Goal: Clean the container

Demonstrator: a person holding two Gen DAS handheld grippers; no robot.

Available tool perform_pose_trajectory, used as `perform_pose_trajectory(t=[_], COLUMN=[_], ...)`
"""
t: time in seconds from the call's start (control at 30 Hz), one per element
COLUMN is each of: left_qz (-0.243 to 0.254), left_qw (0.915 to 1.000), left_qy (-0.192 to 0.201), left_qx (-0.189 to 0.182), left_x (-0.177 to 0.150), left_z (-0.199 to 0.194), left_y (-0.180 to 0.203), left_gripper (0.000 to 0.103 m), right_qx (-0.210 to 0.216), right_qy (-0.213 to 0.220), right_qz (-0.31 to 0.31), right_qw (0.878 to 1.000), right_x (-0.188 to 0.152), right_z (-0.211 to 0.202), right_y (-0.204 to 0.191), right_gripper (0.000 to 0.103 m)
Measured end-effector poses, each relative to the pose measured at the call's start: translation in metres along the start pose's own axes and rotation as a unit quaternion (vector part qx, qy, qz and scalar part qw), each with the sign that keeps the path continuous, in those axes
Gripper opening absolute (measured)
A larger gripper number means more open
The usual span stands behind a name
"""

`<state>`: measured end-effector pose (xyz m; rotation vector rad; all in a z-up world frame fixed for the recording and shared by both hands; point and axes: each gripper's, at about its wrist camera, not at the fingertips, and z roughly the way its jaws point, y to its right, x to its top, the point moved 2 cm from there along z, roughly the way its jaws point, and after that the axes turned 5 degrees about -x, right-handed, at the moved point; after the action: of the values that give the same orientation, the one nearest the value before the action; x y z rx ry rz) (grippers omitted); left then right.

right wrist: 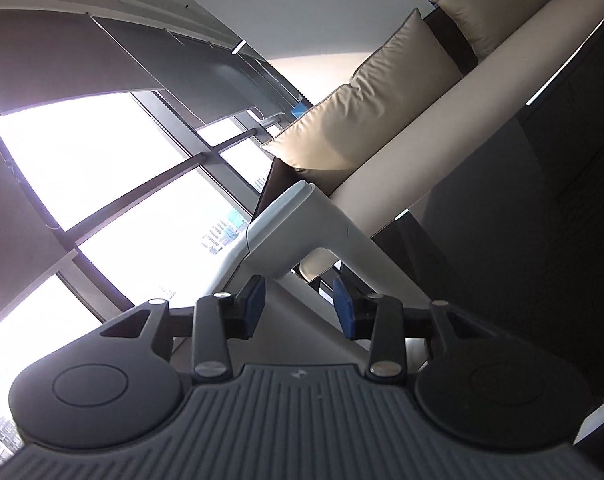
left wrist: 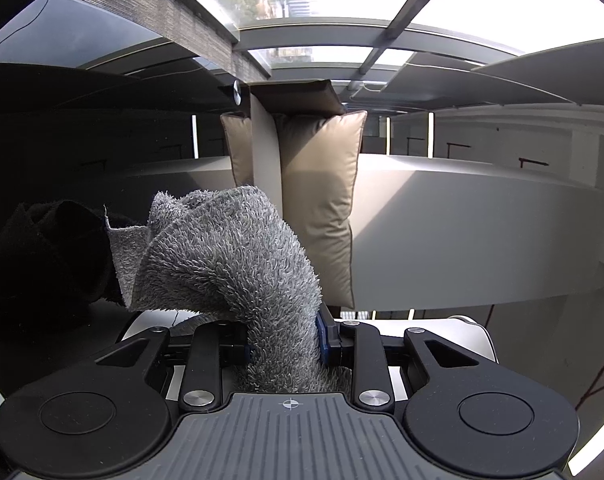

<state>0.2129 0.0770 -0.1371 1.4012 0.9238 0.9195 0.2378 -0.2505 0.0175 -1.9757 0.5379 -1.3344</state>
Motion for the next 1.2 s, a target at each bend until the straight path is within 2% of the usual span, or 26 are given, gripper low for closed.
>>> perform_pose_trajectory(t=[0.13, 0.37, 0.57, 0.83, 1.1, 1.2], left_qz=[-0.005, -0.012, -0.016, -0.011, -0.011, -0.010], left_qw=[1.0000, 0.9999, 0.9999, 0.9999, 0.9998, 0.9998], left_qy=[-0.001, -0.003, -0.004, -0.010, -0.015, -0.017], left_qx=[-0.001, -0.003, -0.004, -0.002, -0.001, 0.000], left_x=[0.000, -0.002, -0.003, -0.006, -0.008, -0.008], left_z=[0.001, 0.002, 0.003, 0.003, 0.002, 0.002], left_y=[-0.001, -0.003, -0.004, -0.004, -0.003, -0.003], left_gripper=[0.025, 0.025, 0.025, 0.025, 0.025, 0.025], right_qx=[0.010, -0.007, -0.052, -0.138, -0.191, -0.198], right_qy=[-0.003, -0.002, -0.013, -0.012, -0.016, -0.018], right_qz=[0.037, 0.080, 0.081, 0.072, 0.051, 0.033], right_qw=[0.999, 0.997, 0.995, 0.988, 0.980, 0.979], right_x=[0.007, 0.018, 0.028, 0.036, 0.039, 0.041], right_z=[-0.006, -0.008, 0.001, 0.018, 0.034, 0.039], right_y=[-0.006, -0.020, -0.039, -0.066, -0.077, -0.080], right_gripper=[0.045, 0.051, 0.054, 0.055, 0.057, 0.057])
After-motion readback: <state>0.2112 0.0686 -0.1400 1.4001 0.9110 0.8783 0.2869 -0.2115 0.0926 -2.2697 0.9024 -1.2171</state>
